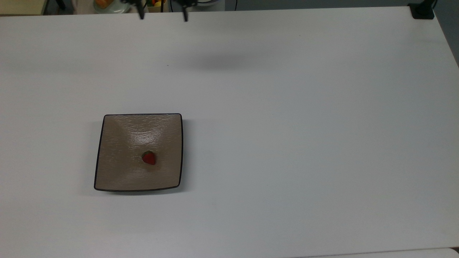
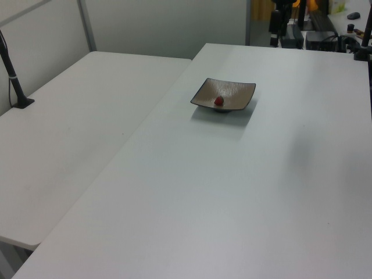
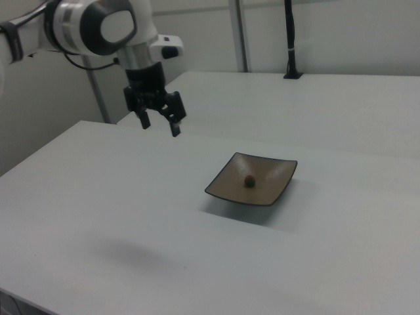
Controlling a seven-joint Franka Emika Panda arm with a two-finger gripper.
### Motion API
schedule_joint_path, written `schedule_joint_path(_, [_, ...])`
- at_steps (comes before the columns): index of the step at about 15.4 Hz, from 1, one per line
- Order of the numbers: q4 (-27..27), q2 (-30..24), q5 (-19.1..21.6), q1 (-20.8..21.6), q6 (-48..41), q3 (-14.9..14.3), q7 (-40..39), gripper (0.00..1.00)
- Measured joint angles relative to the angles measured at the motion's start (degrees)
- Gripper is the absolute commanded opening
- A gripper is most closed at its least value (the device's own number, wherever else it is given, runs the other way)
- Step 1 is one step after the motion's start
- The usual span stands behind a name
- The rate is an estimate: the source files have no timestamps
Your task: Strawberries on a ceramic plate
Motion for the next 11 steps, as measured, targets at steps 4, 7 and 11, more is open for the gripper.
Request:
schedule_joint_path(4, [-0.3, -0.8, 0.0, 4.6, -0.6, 0.1, 2.7, 1.0])
schedule_joint_path(7, [-1.1, -0.8, 0.0, 6.7, -0.6, 0.1, 2.8, 1.0])
schedule_joint_path(11, [-1.3, -0.7, 0.0, 6.7, -0.6, 0.0, 2.8, 1.0])
